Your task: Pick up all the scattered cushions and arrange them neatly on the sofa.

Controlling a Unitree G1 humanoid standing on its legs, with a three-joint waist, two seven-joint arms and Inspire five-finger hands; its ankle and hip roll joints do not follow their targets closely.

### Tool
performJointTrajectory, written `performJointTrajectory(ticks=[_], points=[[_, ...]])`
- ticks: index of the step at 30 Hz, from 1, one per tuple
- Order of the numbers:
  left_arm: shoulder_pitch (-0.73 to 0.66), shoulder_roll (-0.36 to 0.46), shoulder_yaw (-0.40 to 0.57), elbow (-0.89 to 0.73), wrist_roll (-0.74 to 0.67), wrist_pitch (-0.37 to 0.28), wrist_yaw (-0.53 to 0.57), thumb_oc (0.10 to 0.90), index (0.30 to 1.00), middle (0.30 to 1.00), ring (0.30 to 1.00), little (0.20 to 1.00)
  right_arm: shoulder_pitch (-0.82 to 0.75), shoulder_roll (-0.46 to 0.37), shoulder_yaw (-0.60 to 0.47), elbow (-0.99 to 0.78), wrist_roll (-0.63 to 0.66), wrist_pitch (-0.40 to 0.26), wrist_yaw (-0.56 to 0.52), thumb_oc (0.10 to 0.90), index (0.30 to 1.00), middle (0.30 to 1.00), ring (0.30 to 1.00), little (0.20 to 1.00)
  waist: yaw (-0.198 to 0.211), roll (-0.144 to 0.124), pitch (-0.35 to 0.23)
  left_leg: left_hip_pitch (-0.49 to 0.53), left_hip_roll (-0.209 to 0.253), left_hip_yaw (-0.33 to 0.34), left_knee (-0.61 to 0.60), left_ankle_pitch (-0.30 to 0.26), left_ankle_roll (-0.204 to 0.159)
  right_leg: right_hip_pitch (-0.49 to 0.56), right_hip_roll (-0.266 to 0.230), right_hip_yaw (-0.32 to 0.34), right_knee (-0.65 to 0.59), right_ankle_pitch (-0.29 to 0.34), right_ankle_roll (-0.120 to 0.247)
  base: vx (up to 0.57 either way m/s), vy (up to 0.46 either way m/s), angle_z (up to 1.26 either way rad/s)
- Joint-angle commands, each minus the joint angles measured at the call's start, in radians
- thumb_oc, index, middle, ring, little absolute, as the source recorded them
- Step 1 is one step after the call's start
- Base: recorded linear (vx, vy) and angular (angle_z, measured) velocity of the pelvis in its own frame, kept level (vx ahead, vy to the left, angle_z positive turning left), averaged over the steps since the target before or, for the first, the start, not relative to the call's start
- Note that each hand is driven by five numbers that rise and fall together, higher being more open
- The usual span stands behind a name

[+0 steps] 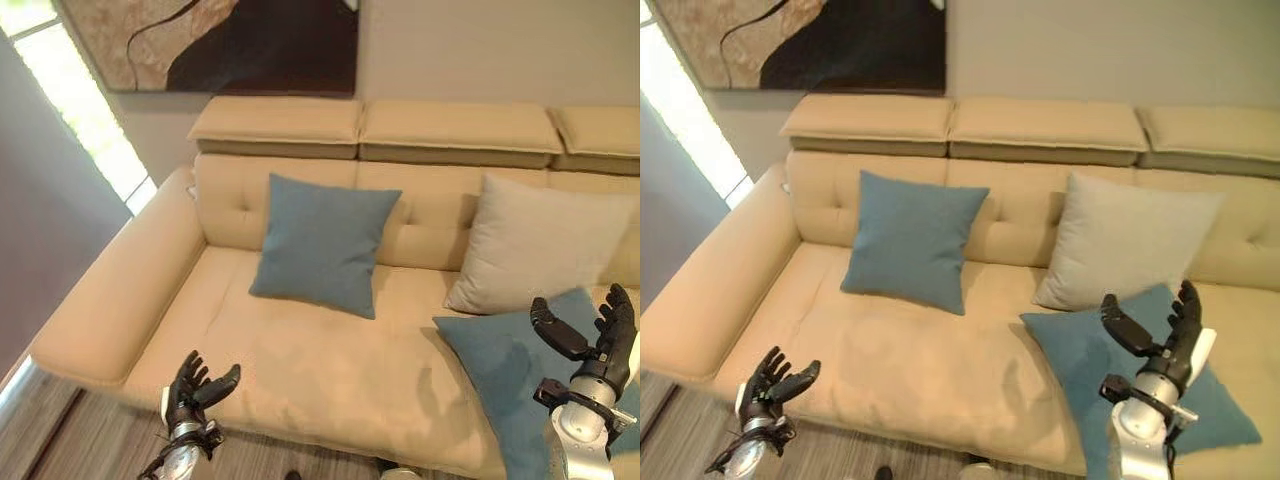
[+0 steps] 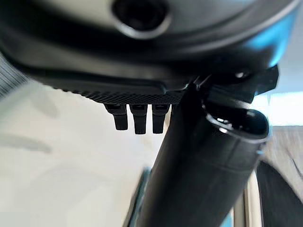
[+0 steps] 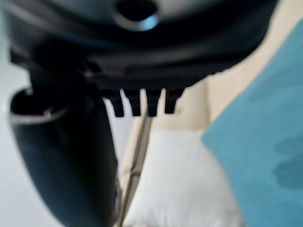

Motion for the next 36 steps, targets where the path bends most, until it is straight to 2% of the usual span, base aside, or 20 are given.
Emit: performJointTrajectory(ticks=[1,3,7,12,13,14,16,17,20,22,23,24,25,27,28,29,30,31,32,36], points=[[-0.119,0.042,-0.022,-0.056,0.07,-0.063,0.012,0.8,0.9,0.9,0.9,0.9,-0.041,-0.051,-0.019,-0.076,-0.051,-0.055,-0.037,0.8,0.9,0.9,0.9,0.9,-0.022,0.02,0.011,0.104,0.012,0.019,-0.065,-0.023,-0.003,-0.026,0.09,-0.116,0.069,0.049,0.006,-0.27,0.041,-0.43],[-0.139,0.055,-0.042,-0.09,0.06,-0.059,0.015,0.8,0.9,0.9,0.9,0.9,-0.053,-0.041,0.0,-0.057,-0.048,-0.049,-0.051,0.8,0.9,0.9,0.9,0.9,-0.019,0.04,0.023,0.087,0.033,0.047,-0.075,-0.008,0.008,-0.022,0.085,-0.178,0.133,0.011,-0.001,-0.32,0.028,-0.67],[-0.153,0.061,-0.056,-0.087,0.065,-0.048,0.0,0.8,0.9,0.9,0.9,0.9,-0.058,-0.044,-0.001,-0.053,-0.076,-0.042,-0.049,0.8,0.9,0.9,0.9,0.9,0.009,0.035,-0.003,0.051,0.051,0.106,-0.078,0.014,0.015,0.082,0.039,-0.217,0.159,-0.036,-0.016,-0.25,-0.093,-0.51],[-0.151,0.046,-0.092,-0.1,0.015,-0.034,-0.008,0.8,0.9,0.9,0.9,0.9,-0.142,-0.056,0.033,-0.12,-0.065,-0.042,-0.067,0.8,0.9,0.9,0.9,0.9,0.069,0.033,-0.036,0.017,0.108,0.212,-0.033,0.023,-0.005,0.162,-0.061,-0.302,0.133,0.01,0.009,-0.17,-0.207,-0.69],[-0.151,0.046,-0.092,-0.101,0.015,-0.034,-0.007,0.8,0.9,0.9,0.9,0.9,-0.142,-0.056,0.033,-0.121,-0.065,-0.042,-0.067,0.8,0.9,0.9,0.9,0.9,0.07,0.033,-0.036,0.018,0.108,0.213,-0.033,0.022,-0.005,0.163,-0.061,-0.302,0.133,0.01,0.009,-0.17,-0.35,-0.53],[-0.151,0.046,-0.103,-0.12,0.007,-0.04,-0.006,0.8,0.9,0.9,0.9,0.9,-0.157,-0.058,0.05,-0.173,-0.071,-0.048,-0.07,0.8,0.9,0.9,0.9,0.9,0.088,0.02,-0.05,0.004,0.145,0.254,-0.019,0.045,-0.023,0.211,-0.095,-0.349,0.088,0.024,0.024,-0.14,-0.397,-0.62],[-0.148,0.05,-0.11,-0.132,0.012,-0.04,-0.006,0.8,0.9,0.9,0.9,0.9,-0.148,-0.06,0.054,-0.187,-0.079,-0.039,-0.062,0.8,0.9,0.9,0.9,0.9,0.09,0.008,-0.048,0.015,0.163,0.267,-0.017,0.041,-0.032,0.222,-0.089,-0.344,0.064,0.011,0.025,-0.1,-0.408,-0.81],[-0.168,0.048,-0.125,-0.133,0.007,-0.038,-0.008,0.8,0.9,0.9,0.9,0.9,-0.122,-0.061,0.06,-0.217,-0.089,-0.033,-0.06,0.8,0.9,0.9,0.9,0.9,0.071,-0.001,-0.045,0.011,0.217,0.27,-0.012,0.08,-0.053,0.203,-0.036,-0.299,0.061,-0.043,0.014,-0.05,-0.418,-0.86],[-0.171,0.042,-0.144,-0.155,-0.011,-0.038,-0.008,0.8,0.9,0.9,0.9,0.9,-0.073,-0.067,0.068,-0.233,-0.121,-0.024,-0.061,0.8,0.9,0.9,0.9,0.9,0.059,0.002,-0.043,0.025,0.309,0.253,-0.05,0.172,-0.083,0.194,0.056,-0.283,0.056,-0.114,-0.027,-0.06,-0.436,-0.63],[-0.178,0.027,-0.155,-0.161,-0.021,-0.032,-0.006,0.8,0.9,0.9,0.9,0.9,-0.052,-0.07,0.08,-0.231,-0.124,-0.022,-0.065,0.8,0.9,0.9,0.9,0.9,0.048,-0.004,-0.031,0.012,0.349,0.25,-0.053,0.219,-0.09,0.188,0.087,-0.284,0.042,-0.112,-0.045,-0.12,-0.292,-0.37],[-0.178,0.027,-0.155,-0.161,-0.021,-0.032,-0.006,0.8,0.9,0.9,0.9,0.9,-0.052,-0.07,0.08,-0.231,-0.124,-0.022,-0.065,0.8,0.9,0.9,0.9,0.9,0.048,-0.003,-0.033,0.01,0.35,0.249,-0.052,0.22,-0.091,0.187,0.089,-0.284,0.041,-0.111,-0.046,-0.2,-0.344,-0.44],[-0.183,0.02,-0.16,-0.162,-0.02,-0.029,0.003,0.8,0.9,0.9,0.9,0.9,-0.054,-0.074,0.097,-0.219,-0.121,-0.015,-0.066,0.8,0.9,0.9,0.9,0.9,0.05,-0.015,-0.017,0.002,0.323,0.211,-0.011,0.198,-0.079,0.176,0.099,-0.271,0.039,-0.1,-0.055,-0.23,-0.3,-0.59],[-0.189,0.013,-0.17,-0.165,-0.024,-0.03,-0.004,0.8,0.9,0.9,0.9,0.9,-0.05,-0.082,0.112,-0.22,-0.128,-0.013,-0.051,0.8,0.9,0.9,0.9,0.9,0.049,-0.026,-0.01,0.002,0.246,0.168,0.031,0.135,-0.062,0.161,0.11,-0.256,0.021,-0.087,-0.067,-0.29,-0.377,-0.66],[-0.19,0.007,-0.191,-0.163,-0.024,-0.023,-0.017,0.8,0.9,0.9,0.9,0.9,-0.042,-0.085,0.123,-0.198,-0.14,-0.005,-0.047,0.8,0.9,0.9,0.9,0.9,0.037,-0.028,-0.019,0.022,0.186,0.209,0.036,0.063,-0.035,0.152,0.119,-0.262,0.005,-0.082,-0.071,-0.16,-0.2,-0.58],[-0.189,0.007,-0.192,-0.163,-0.024,-0.023,-0.017,0.8,0.9,0.9,0.9,0.9,-0.041,-0.085,0.123,-0.198,-0.141,-0.005,-0.047,0.8,0.9,0.9,0.9,0.9,0.039,-0.027,-0.019,0.025,0.186,0.211,0.038,0.059,-0.034,0.154,0.119,-0.261,0.006,-0.085,-0.07,-0.09,-0.114,-0.28],[-0.185,0.008,-0.205,-0.158,-0.013,-0.022,-0.02,0.8,0.9,0.9,0.9,0.9,-0.02,-0.08,0.134,-0.201,-0.157,-0.001,-0.027,0.8,0.9,0.9,0.9,0.9,0.032,-0.016,-0.028,0.048,0.096,0.218,0.026,0.013,-0.014,0.146,0.14,-0.254,-0.002,-0.078,-0.071,-0.05,-0.062,0.08],[-0.183,0.008,-0.205,-0.158,-0.013,-0.022,-0.02,0.8,0.9,0.9,0.9,0.9,-0.018,-0.08,0.134,-0.202,-0.157,0.0,-0.027,0.8,0.9,0.9,0.9,0.9,0.032,-0.016,-0.026,0.052,0.096,0.218,0.028,0.009,-0.013,0.149,0.139,-0.254,0.0,-0.082,-0.07,-0.06,-0.106,0.15],[-0.175,0.011,-0.222,-0.156,0.009,-0.013,-0.012,0.8,0.9,0.9,0.9,0.9,-0.011,-0.074,0.145,-0.187,-0.163,0.006,-0.026,0.8,0.9,0.9,0.9,0.9,0.035,-0.008,-0.027,0.055,0.024,0.173,0.022,-0.006,-0.006,0.142,0.156,-0.243,0.007,-0.074,-0.07,-0.04,-0.054,0.06],[-0.168,0.008,-0.233,-0.173,0.007,-0.015,-0.013,0.8,0.9,0.9,0.9,0.9,-0.008,-0.059,0.154,-0.184,-0.156,0.007,-0.02,0.8,0.9,0.9,0.9,0.9,0.026,0.014,-0.028,0.076,-0.017,0.128,-0.045,-0.026,0.02,0.127,0.182,-0.235,0.014,-0.071,-0.069,-0.06,-0.05,-0.24],[-0.167,0.013,-0.247,-0.183,0.003,-0.006,-0.013,0.8,0.9,0.9,0.9,0.9,-0.006,-0.041,0.165,-0.165,-0.123,0.011,-0.007,0.8,0.9,0.9,0.9,0.9,0.012,0.033,-0.034,0.087,-0.024,0.143,-0.086,-0.008,0.031,0.126,0.189,-0.231,0.025,-0.072,-0.068,-0.02,0.022,-0.15]])
